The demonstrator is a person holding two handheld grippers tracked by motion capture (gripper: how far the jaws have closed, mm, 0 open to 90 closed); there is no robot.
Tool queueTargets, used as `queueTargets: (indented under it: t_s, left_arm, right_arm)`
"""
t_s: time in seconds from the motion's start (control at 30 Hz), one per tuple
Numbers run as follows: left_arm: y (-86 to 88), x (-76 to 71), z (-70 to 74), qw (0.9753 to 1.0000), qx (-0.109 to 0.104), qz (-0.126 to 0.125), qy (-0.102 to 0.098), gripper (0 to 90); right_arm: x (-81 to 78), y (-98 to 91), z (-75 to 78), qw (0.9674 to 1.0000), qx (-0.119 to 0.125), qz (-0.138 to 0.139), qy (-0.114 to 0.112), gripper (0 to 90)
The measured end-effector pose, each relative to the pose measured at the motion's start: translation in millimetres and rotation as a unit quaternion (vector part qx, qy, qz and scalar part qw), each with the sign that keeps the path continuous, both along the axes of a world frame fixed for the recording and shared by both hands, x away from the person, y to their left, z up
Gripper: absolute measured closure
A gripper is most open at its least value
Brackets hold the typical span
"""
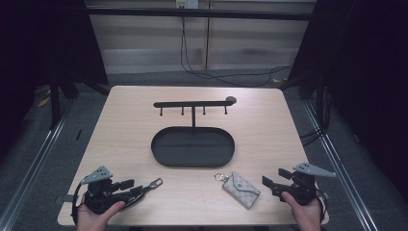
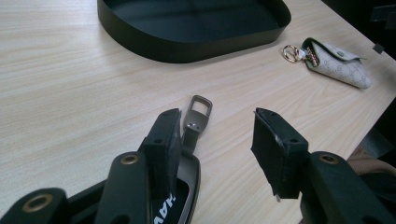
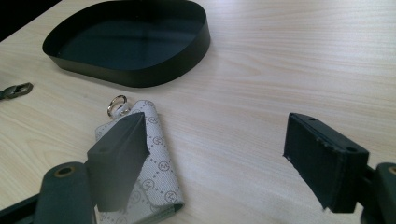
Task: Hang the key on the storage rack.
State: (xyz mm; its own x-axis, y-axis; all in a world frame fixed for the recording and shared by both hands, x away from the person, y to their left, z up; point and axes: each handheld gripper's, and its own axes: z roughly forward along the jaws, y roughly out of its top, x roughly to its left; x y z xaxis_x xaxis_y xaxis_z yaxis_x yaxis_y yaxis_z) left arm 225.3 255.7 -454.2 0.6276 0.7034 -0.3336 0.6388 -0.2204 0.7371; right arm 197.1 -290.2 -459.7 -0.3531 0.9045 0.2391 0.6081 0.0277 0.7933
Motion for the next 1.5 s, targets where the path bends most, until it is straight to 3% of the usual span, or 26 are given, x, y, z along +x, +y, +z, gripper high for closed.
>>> queueTargets:
  t_s: [0.13,0.2,0.27,0.4,0.5,0.6,0.67,0.7,0.73,0.87,0.9,0.93,1.0,1.07,1.13,1.2,1.33,1.37,1.5]
  left_arm:
    - [3.0,-0.3,2.2,1.0000,0.005,-0.008,-0.002,53.3]
    - [0.8,-3.9,9.9,0.9996,0.012,-0.015,-0.019,55.0]
    - [-2.0,-5.4,12.8,0.9994,0.019,-0.019,-0.024,54.8]
    - [-6.6,-4.4,13.6,0.9992,0.026,-0.025,-0.019,51.3]
    - [-7.8,-1.7,15.1,0.9993,0.035,-0.007,-0.009,49.0]
    - [-10.6,6.1,21.7,0.9990,0.043,-0.008,-0.008,48.7]
    - [-15.7,9.4,26.2,0.9960,0.087,-0.012,-0.013,46.8]
    - [-15.7,9.4,26.2,0.9960,0.087,-0.012,-0.013,44.5]
    - [-17.7,13.1,28.4,0.9941,0.106,-0.020,-0.010,44.1]
    - [-20.0,18.5,29.0,0.9925,0.119,-0.030,0.002,43.2]
    - [-23.3,22.8,29.2,0.9893,0.140,-0.041,0.004,42.1]
    - [-25.2,25.9,29.2,0.9877,0.148,-0.050,0.014,39.0]
    - [-28.2,31.9,30.3,0.9863,0.148,-0.069,0.025,38.1]
    - [-29.8,33.8,31.1,0.9854,0.151,-0.075,0.024,40.6]
    - [-34.0,37.0,32.1,0.9828,0.163,-0.085,0.020,43.5]
    - [-41.8,39.5,30.5,0.9745,0.201,-0.098,0.023,46.2]
    - [-47.8,43.7,28.2,0.9725,0.202,-0.110,0.038,49.0]
    - [-50.1,47.3,28.4,0.9699,0.208,-0.116,0.051,50.5]
    - [-53.8,51.5,29.0,0.9677,0.211,-0.121,0.066,54.5]
  right_arm:
    - [0.5,1.6,-0.1,1.0000,-0.005,0.000,0.002,21.5]
    - [0.0,2.7,0.0,1.0000,-0.007,0.000,0.002,21.5]
    - [-0.4,2.9,0.1,1.0000,-0.009,0.001,0.001,21.5]
    - [-1.3,3.3,0.5,1.0000,-0.006,0.004,0.003,21.5]
    - [-2.8,4.0,1.0,0.9999,-0.007,0.008,0.000,21.5]
    - [-3.1,4.6,1.0,0.9999,-0.009,0.010,0.000,21.5]
    - [-2.3,4.5,0.6,0.9999,-0.009,0.007,0.003,21.5]
    - [-2.3,4.5,0.6,0.9999,-0.009,0.007,0.003,21.5]
    - [-1.8,4.0,0.4,1.0000,-0.006,0.006,0.005,21.5]
    - [-1.1,4.5,-0.4,0.9999,-0.008,0.008,0.006,21.6]
    - [-1.3,4.9,-0.3,0.9999,-0.010,0.007,0.005,21.6]
    - [-1.5,5.2,-0.4,0.9999,-0.010,0.008,0.006,21.7]
    - [-1.3,6.0,-1.2,0.9998,-0.010,0.013,0.009,21.7]
    - [-1.1,6.3,-1.4,0.9998,-0.011,0.014,0.011,21.7]
    - [-0.7,6.8,-1.6,0.9998,-0.010,0.014,0.012,21.7]
    - [-0.5,6.5,-1.7,0.9998,-0.010,0.013,0.013,21.7]
    - [-0.4,6.6,-1.7,0.9998,-0.010,0.013,0.014,21.7]
    - [-0.5,6.7,-1.7,0.9998,-0.010,0.013,0.013,21.7]
    - [-0.6,6.6,-1.7,0.9997,-0.011,0.014,0.014,21.7]
